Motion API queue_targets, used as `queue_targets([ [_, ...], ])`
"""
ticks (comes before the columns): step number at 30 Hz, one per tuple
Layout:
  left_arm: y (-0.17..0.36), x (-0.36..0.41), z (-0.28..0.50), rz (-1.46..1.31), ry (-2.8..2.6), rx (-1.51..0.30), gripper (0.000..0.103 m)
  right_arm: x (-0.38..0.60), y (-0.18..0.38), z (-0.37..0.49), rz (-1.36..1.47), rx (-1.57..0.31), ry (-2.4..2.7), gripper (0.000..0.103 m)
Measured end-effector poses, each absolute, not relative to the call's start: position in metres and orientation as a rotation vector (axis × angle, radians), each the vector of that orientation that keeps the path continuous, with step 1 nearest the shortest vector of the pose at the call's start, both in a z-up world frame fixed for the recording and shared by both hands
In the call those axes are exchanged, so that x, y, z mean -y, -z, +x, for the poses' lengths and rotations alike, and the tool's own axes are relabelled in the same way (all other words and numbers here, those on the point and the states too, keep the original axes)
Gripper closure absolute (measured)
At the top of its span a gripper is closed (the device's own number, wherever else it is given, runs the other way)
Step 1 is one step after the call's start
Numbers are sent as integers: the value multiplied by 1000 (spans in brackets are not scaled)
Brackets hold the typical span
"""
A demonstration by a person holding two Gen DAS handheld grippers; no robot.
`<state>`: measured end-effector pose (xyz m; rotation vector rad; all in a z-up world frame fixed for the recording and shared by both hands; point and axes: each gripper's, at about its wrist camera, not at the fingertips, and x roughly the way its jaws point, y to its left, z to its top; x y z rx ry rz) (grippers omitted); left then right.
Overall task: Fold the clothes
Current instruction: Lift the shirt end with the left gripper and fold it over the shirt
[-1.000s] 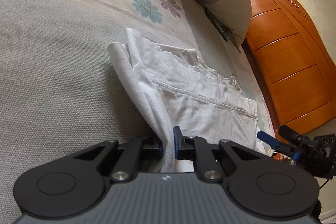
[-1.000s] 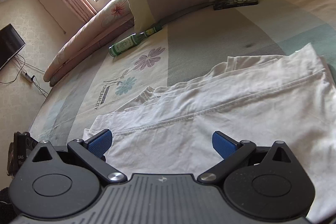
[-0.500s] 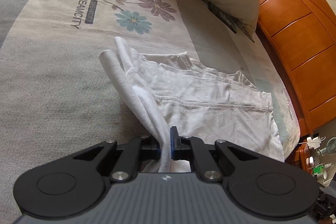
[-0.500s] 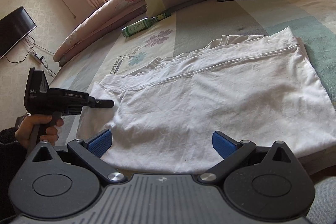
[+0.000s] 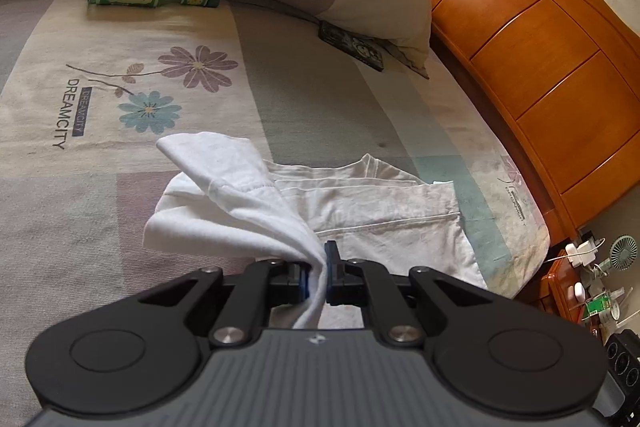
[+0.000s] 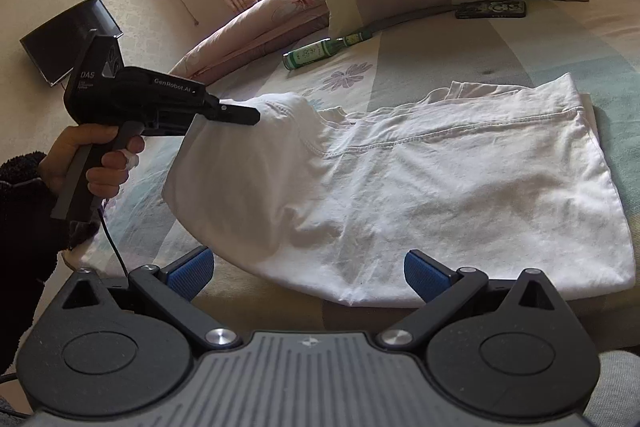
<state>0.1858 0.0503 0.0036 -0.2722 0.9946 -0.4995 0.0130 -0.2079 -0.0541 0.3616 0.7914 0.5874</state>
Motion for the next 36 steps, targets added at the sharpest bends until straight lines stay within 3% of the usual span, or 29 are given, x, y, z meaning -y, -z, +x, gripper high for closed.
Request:
queue_targets([
  [13, -21, 66, 203, -233, 580, -1034, 97, 258, 52, -7, 358, -760, -571, 0],
  [24, 24, 173, 213, -169, 642, -1154, 97, 302, 52, -18, 392, -740, -487, 0],
  [36, 62, 219, 223, -163, 601, -1252, 97, 329, 60, -17, 429, -753, -445, 0],
])
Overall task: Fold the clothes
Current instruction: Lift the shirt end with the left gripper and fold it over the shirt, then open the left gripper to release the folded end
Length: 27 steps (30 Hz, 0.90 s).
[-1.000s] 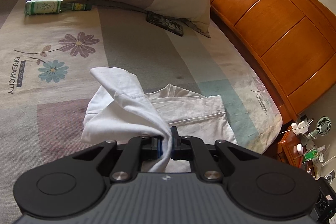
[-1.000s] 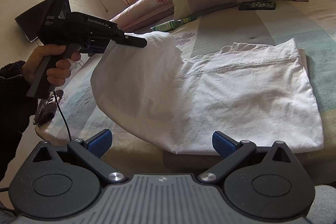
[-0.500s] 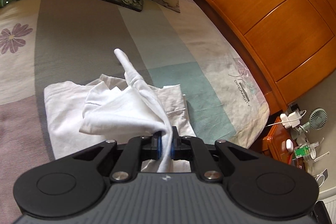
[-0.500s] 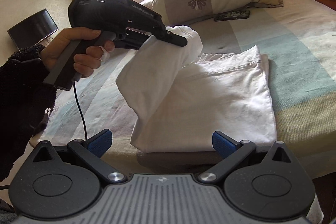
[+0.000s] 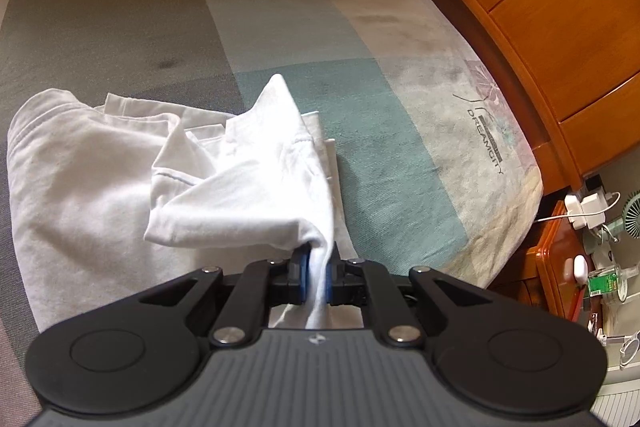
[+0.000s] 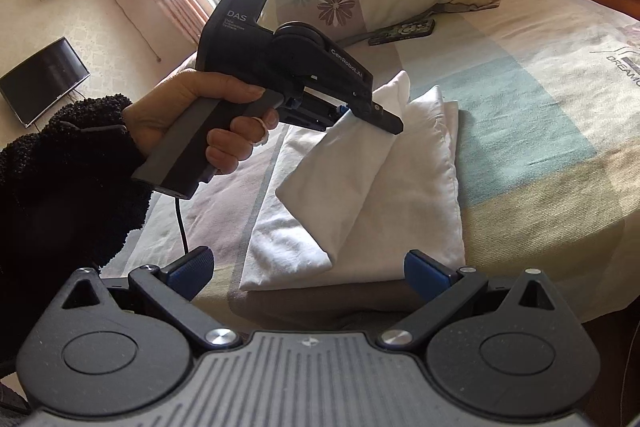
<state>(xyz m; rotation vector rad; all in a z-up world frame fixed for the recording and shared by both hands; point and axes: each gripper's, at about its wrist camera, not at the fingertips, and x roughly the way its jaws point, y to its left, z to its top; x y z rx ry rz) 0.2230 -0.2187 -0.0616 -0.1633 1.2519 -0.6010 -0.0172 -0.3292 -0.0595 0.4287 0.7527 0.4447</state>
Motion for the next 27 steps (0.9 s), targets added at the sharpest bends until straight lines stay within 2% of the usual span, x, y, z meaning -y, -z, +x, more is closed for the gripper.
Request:
queue_targets([
  [5, 71, 226, 228, -194, 578, -1293, 96, 331, 66, -16, 438, -767, -445, 0],
  [10, 74, 234, 232, -241, 595, -1318, 79, 327, 66, -17, 431, -779, -442, 0],
  [14, 73, 238, 233, -315, 674, -1302, 73, 328, 68, -16, 432, -788, -428, 0],
  [17, 70, 244, 232, -321, 713, -1277, 69, 328, 69, -17, 433, -797, -415, 0],
  [21, 62, 243, 227, -285, 739, -1232, 68, 329, 68, -21, 429, -795, -405, 0],
  [23, 52, 233, 218, -231, 758, -1181, 60, 330, 67, -22, 430, -790, -402, 0],
  [27, 38, 203, 192, -86, 781, -1070, 54, 332, 65, -22, 441, -767, -411, 0],
])
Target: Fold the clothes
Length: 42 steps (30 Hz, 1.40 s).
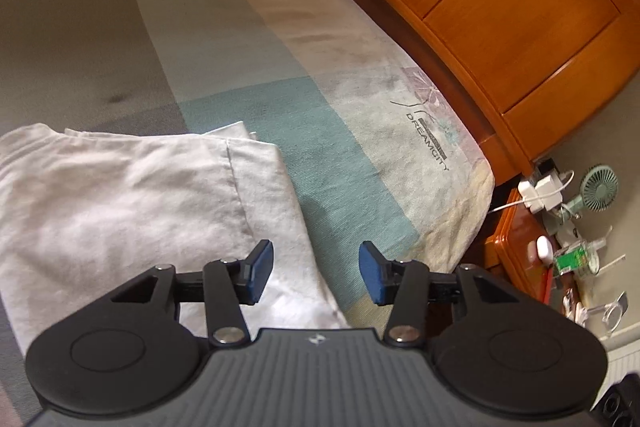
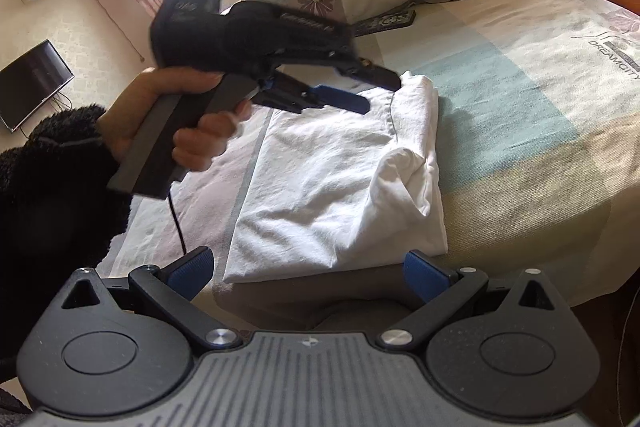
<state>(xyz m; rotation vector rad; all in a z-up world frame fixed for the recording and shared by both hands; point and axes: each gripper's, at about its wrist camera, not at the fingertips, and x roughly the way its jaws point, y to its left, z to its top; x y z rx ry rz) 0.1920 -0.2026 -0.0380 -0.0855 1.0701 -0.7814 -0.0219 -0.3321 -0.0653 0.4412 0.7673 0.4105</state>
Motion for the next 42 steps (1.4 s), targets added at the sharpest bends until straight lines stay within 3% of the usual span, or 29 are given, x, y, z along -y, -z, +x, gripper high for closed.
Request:
queue_targets([
  [6, 45, 135, 157, 61, 709, -957, 49, 329, 56, 2, 422, -697, -493, 0],
  [11, 72, 98, 159, -88, 685, -979, 48, 302, 74, 56, 323, -727, -543, 0],
  [17, 87, 92, 168, -156, 675, -980, 48, 311, 125, 67, 297, -866, -393, 0],
  [26, 92, 94, 228, -142, 660, -866, 43, 302, 122, 57, 239, -881, -365, 0],
  [27, 98, 93, 237, -144, 633, -870, 44, 303, 123, 57, 238, -881, -368, 0],
  [28, 102, 89, 245, -156, 618, -868, 52, 304, 123, 56, 237, -881, -372, 0],
  [31, 97, 78, 257, -180, 573, -837, 57, 306, 121, 55, 238, -886, -374, 0],
  [33, 88, 76, 254, -162, 603, -791, 55, 304, 117, 56, 237, -888, -360, 0],
  [35, 88, 78, 250, -120, 660, -770, 41, 303, 111, 59, 235, -878, -345, 0],
  [37, 93, 81, 249, -56, 663, -770, 40, 301, 104, 66, 224, -851, -337, 0],
  [39, 101, 82, 251, 17, 576, -784, 54, 299, 97, 77, 204, -828, -318, 0],
  [42, 87, 75, 240, -12, 607, -725, 55, 302, 87, 99, 173, -804, -308, 0],
])
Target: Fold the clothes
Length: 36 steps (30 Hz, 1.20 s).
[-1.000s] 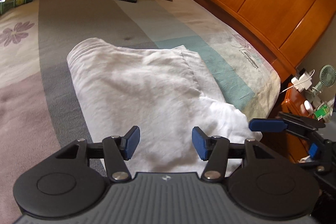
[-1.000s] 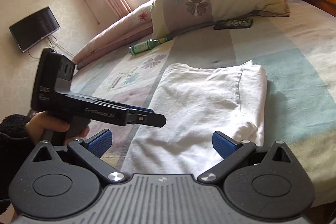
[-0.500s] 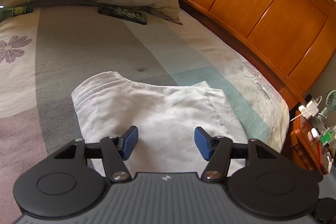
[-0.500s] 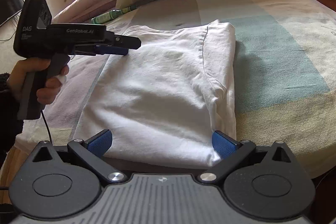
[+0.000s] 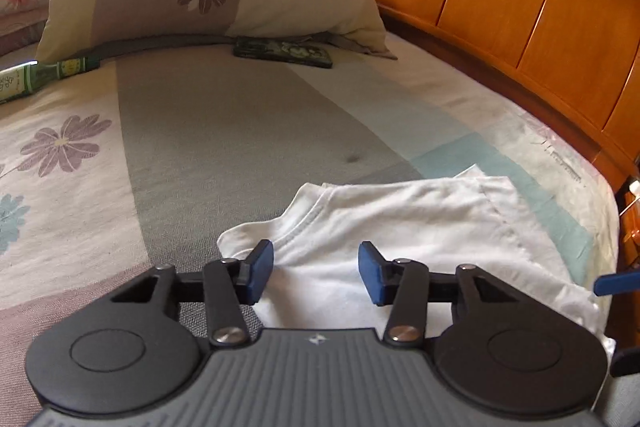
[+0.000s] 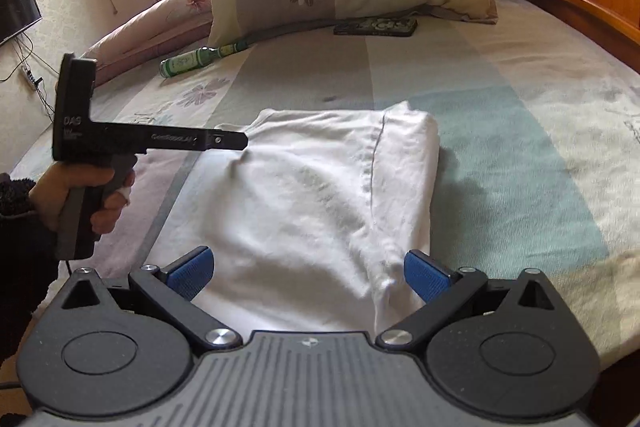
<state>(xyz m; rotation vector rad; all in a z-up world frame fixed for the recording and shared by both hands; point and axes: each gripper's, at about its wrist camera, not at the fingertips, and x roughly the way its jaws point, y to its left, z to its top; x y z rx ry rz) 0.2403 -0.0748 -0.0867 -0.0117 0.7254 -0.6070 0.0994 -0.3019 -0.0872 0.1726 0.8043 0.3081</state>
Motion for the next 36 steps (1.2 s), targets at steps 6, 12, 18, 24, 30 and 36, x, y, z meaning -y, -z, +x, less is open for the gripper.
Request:
queue_targets([
  [6, 80, 77, 218, -42, 808, -713, 39, 285, 92, 162, 67, -796, -371, 0],
  [12, 98, 60, 219, -120, 788, -796, 39, 284, 119, 215, 8, -830, -377, 0],
  [18, 88, 62, 218, -73, 758, -741, 39, 295, 108, 225, 30, -813, -277, 0],
  [24, 87, 61, 230, -94, 647, -729, 44, 291, 100, 161, 79, -826, -287, 0],
  [30, 90, 71, 214, -75, 667, -773, 38, 264, 87, 112, 66, -789, -374, 0],
  [36, 77, 71, 200, -73, 636, -791, 39, 265, 106, 108, 53, -864, -295, 0],
])
